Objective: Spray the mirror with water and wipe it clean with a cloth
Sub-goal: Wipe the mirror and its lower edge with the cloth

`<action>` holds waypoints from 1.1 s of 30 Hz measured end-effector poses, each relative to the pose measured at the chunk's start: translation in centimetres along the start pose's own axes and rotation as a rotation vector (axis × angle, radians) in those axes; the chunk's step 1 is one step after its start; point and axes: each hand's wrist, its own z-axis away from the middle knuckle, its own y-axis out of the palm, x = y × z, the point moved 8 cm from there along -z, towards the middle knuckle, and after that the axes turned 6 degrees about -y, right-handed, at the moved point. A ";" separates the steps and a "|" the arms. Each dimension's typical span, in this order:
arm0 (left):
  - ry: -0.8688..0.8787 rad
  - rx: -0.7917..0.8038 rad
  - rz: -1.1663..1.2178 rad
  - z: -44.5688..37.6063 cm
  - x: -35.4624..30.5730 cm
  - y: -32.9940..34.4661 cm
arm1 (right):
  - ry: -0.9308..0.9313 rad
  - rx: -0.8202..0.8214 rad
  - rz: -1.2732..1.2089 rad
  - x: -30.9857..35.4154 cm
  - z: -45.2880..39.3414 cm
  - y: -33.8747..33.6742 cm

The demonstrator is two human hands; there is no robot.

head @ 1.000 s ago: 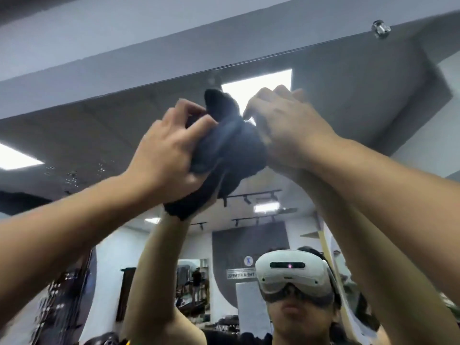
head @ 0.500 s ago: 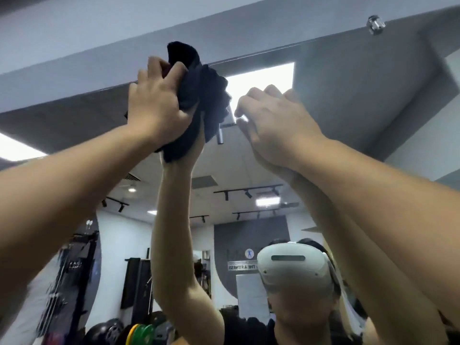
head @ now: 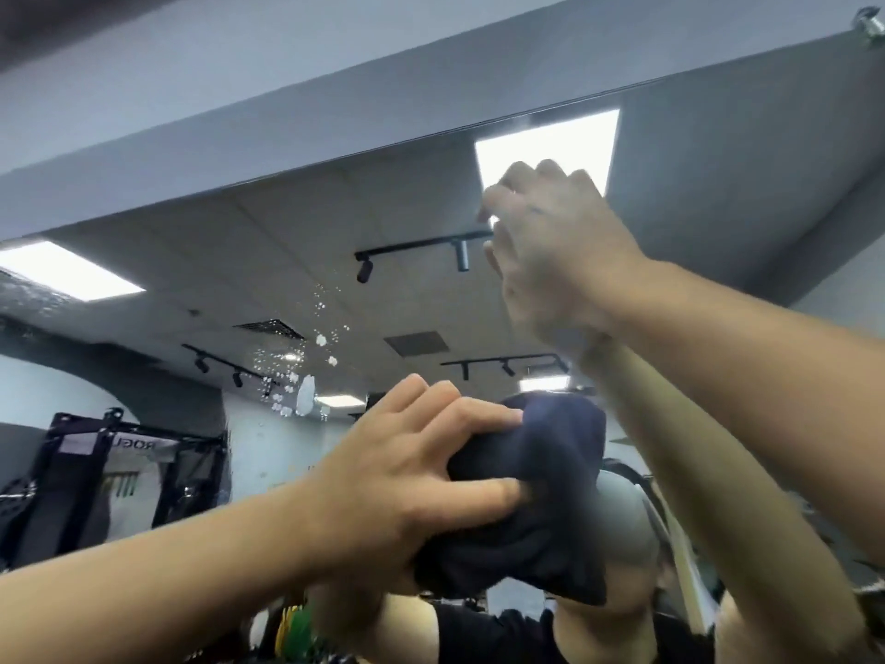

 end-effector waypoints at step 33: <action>-0.214 -0.086 -0.015 6.9 3.0 -1.8 | 0.148 -0.022 0.068 2.7 -1.1 0.9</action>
